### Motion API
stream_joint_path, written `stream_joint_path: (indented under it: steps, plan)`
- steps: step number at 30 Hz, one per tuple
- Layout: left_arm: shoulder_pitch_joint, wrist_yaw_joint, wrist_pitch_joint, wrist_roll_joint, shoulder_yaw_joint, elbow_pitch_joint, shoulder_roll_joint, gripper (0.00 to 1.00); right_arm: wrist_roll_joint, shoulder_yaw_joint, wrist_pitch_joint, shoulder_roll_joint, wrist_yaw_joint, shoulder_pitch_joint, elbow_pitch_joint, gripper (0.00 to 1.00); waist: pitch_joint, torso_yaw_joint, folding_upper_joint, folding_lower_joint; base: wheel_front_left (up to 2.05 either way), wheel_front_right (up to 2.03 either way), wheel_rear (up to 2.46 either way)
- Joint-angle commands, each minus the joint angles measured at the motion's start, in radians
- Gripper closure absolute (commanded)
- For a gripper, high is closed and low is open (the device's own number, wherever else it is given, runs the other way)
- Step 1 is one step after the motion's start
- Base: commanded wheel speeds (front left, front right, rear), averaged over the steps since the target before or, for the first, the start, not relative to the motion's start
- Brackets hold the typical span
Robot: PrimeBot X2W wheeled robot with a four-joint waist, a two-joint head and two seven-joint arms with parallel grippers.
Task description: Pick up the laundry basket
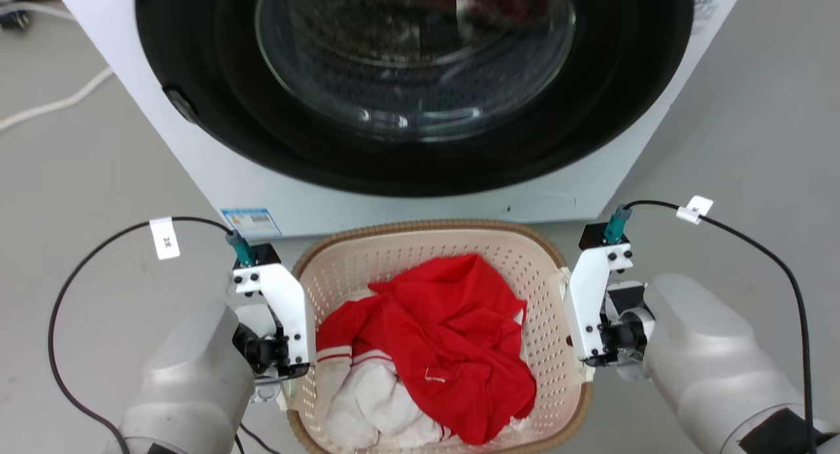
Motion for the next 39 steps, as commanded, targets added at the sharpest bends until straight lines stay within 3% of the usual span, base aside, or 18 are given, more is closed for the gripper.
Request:
stream_joint_path:
  steps: [1,16,39]
  plan:
    - [-0.003,-0.013,-0.002,-0.011,0.002,-0.009,-0.004,1.00,-0.007,0.003,0.009,-0.005,-0.001,0.028,0.004,1.00,-0.039,0.002,0.0000,0.0003,0.00,0.00,0.00]
    - [0.095,-0.013,0.068,-0.057,-0.019,0.026,-0.033,1.00,-0.037,-0.040,0.115,-0.014,-0.002,0.101,0.003,1.00,-0.218,0.008,0.0000,0.0003,0.00,0.00,0.00]
    - [0.131,-0.013,0.063,-0.084,-0.034,0.041,-0.060,1.00,-0.095,-0.096,0.142,0.009,-0.001,0.138,0.003,1.00,-0.242,0.011,0.0000,0.0003,0.00,0.00,0.00]
